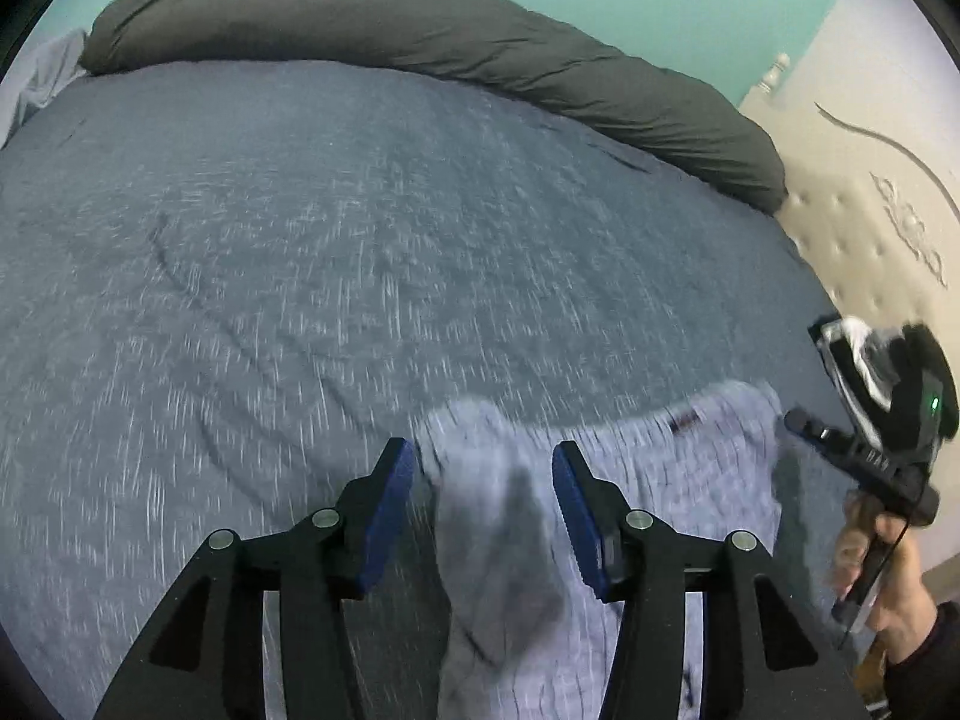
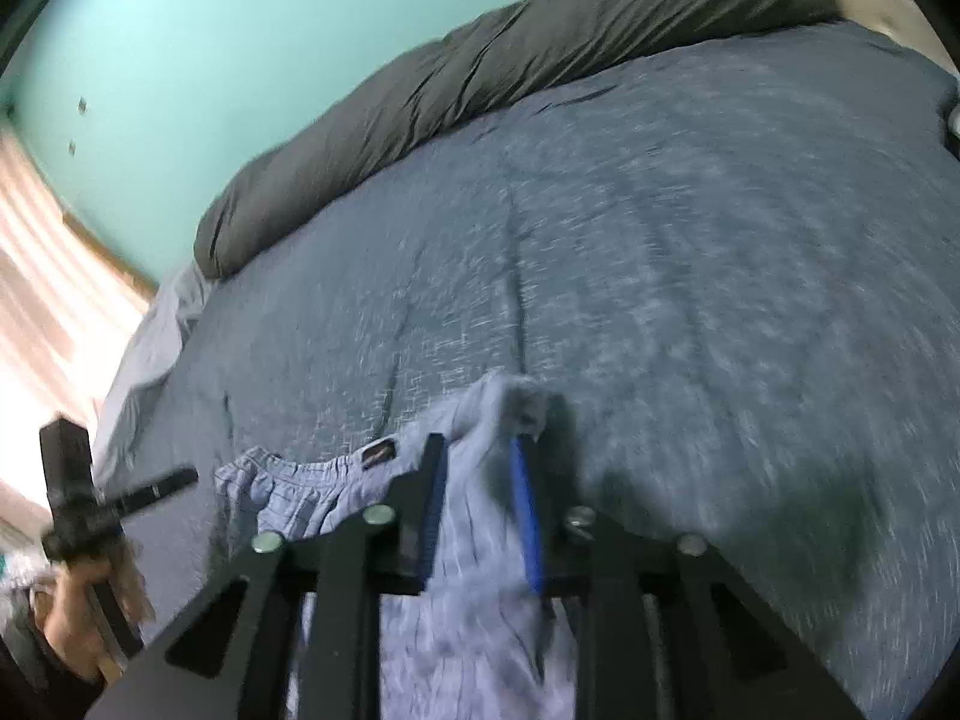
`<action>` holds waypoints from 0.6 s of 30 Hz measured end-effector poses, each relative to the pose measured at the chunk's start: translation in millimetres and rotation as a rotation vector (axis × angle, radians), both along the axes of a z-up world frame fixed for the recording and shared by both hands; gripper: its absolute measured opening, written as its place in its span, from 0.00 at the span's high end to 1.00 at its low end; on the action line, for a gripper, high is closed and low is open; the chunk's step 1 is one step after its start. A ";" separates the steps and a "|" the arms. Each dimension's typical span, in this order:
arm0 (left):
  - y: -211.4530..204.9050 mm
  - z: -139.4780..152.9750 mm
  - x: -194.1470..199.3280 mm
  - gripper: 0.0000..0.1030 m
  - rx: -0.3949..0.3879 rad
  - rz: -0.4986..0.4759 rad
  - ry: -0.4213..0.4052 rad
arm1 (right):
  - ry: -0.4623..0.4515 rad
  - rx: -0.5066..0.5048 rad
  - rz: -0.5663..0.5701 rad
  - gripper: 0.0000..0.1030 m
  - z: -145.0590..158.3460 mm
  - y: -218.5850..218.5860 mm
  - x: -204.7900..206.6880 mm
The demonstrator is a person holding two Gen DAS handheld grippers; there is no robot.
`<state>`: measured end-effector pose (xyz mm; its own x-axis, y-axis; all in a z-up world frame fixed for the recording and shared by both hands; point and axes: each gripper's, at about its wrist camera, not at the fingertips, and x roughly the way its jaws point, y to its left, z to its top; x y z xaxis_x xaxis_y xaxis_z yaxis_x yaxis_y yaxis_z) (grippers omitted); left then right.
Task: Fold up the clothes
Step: 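Lower the stretched boxers onto the bedspread with both grippers and release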
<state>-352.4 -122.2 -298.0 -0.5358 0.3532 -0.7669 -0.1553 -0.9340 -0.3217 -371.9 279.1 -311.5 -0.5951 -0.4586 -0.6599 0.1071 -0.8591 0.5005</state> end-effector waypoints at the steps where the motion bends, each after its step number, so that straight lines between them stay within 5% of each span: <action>1: 3.4 -2.2 6.7 0.49 -0.001 -0.010 0.005 | 0.004 -0.018 -0.019 0.74 -0.1 5.5 10.5; 8: 29.5 -22.2 53.6 0.49 -0.025 -0.013 0.031 | 0.008 -0.040 -0.151 0.66 -14.4 16.3 65.6; 18: 36.4 -43.5 65.7 0.50 -0.041 0.061 0.072 | 0.062 -0.013 -0.088 0.52 -17.6 -17.4 71.8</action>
